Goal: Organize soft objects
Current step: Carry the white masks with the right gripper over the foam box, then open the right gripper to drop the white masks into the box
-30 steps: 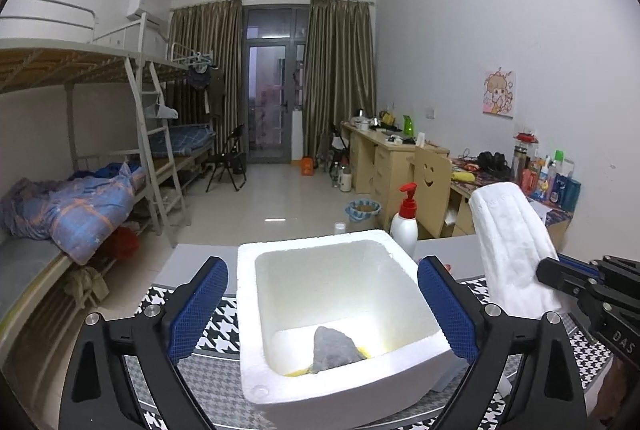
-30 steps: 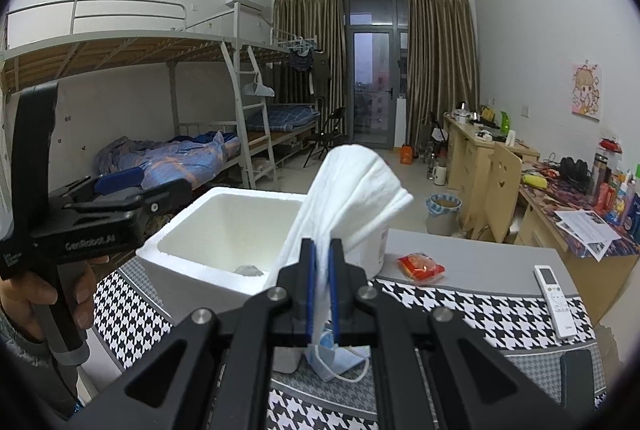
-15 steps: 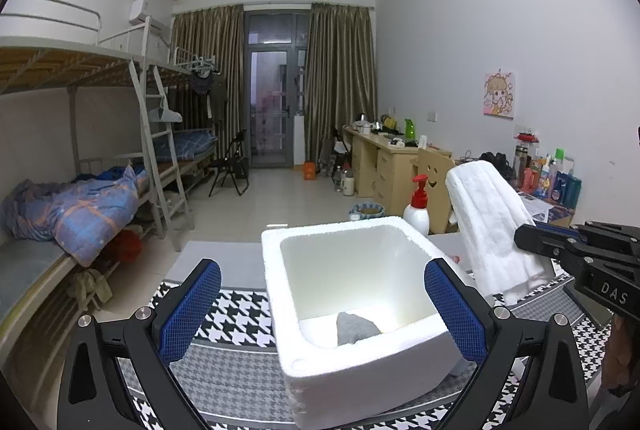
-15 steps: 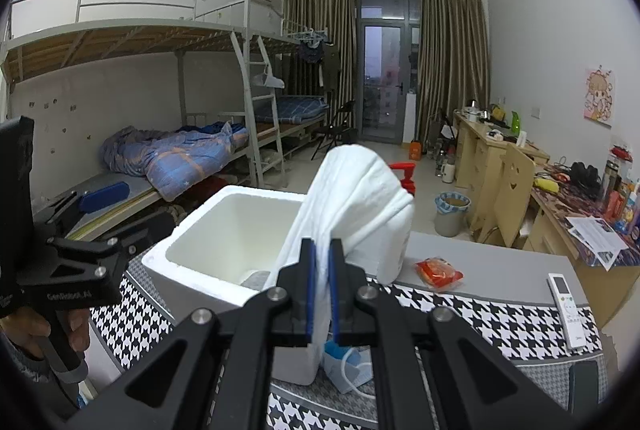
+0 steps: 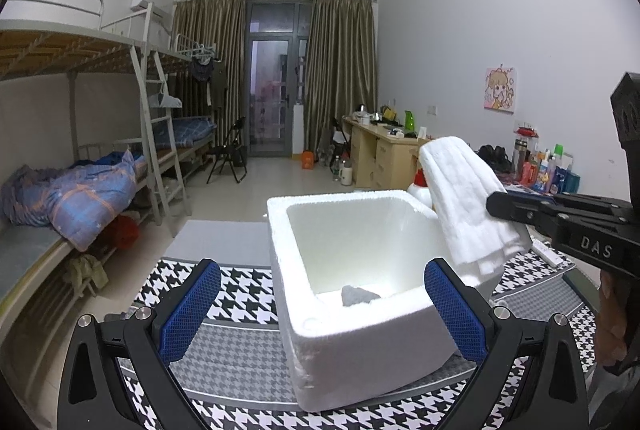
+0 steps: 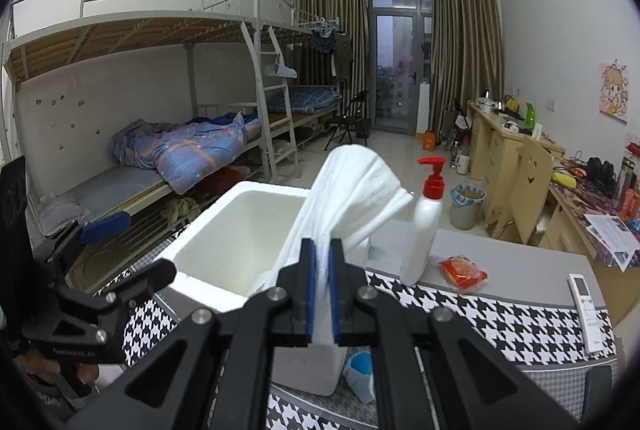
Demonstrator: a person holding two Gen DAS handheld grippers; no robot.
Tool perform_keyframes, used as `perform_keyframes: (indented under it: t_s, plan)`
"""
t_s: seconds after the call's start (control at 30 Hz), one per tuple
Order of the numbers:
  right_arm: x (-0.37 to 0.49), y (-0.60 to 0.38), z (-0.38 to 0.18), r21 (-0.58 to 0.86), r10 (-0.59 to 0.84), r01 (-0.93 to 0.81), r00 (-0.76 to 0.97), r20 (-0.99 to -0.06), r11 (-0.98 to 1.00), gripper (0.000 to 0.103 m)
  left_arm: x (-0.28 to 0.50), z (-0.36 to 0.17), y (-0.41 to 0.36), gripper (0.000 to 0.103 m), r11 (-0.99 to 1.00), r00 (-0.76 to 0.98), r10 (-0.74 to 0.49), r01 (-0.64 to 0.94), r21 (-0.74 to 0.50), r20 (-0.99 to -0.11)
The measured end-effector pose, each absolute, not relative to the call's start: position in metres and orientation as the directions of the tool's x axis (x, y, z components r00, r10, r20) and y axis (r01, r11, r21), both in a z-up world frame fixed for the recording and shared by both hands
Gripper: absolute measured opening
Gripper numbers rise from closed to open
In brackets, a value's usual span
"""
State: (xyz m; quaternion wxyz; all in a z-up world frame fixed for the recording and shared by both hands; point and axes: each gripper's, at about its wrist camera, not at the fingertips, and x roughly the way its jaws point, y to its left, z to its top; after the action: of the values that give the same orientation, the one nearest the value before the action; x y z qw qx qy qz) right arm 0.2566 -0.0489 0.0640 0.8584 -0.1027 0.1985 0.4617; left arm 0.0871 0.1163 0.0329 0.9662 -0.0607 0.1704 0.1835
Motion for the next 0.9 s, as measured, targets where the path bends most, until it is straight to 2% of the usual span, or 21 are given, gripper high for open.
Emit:
perform_keyframes:
  t_s: [0.5, 0.6, 0.7, 0.77, 0.9]
  plan:
    - [0.264, -0.029, 0.057, 0.036, 0.758, -0.853, 0.443, -0.479, 0.521, 0.009, 0.081, 0.020, 0.120, 0.102, 0.929, 0.872, 0.317, -0.365, -0.065, -0.372]
    - [0.266, -0.025, 0.054, 0.038, 0.755, -0.853, 0.439, -0.486, 0.521, 0.012, 0.080, 0.019, 0.119, 0.102, 0.928, 0.871, 0.317, -0.366, -0.067, -0.375]
    - [0.267, -0.021, 0.050, 0.048, 0.754, -0.857, 0.424, -0.503, 0.513, 0.026, 0.080, 0.018, 0.120, 0.102, 0.927, 0.868, 0.317, -0.369, -0.069, -0.381]
    - [0.266, -0.023, 0.050, 0.047, 0.755, -0.856, 0.427, -0.497, 0.515, 0.044, 0.080, 0.017, 0.119, 0.102, 0.928, 0.867, 0.316, -0.368, -0.067, -0.385]
    - [0.265, -0.028, 0.053, 0.051, 0.761, -0.856, 0.430, -0.486, 0.515, 0.045, 0.080, 0.015, 0.118, 0.102, 0.928, 0.866, 0.312, -0.365, -0.067, -0.390]
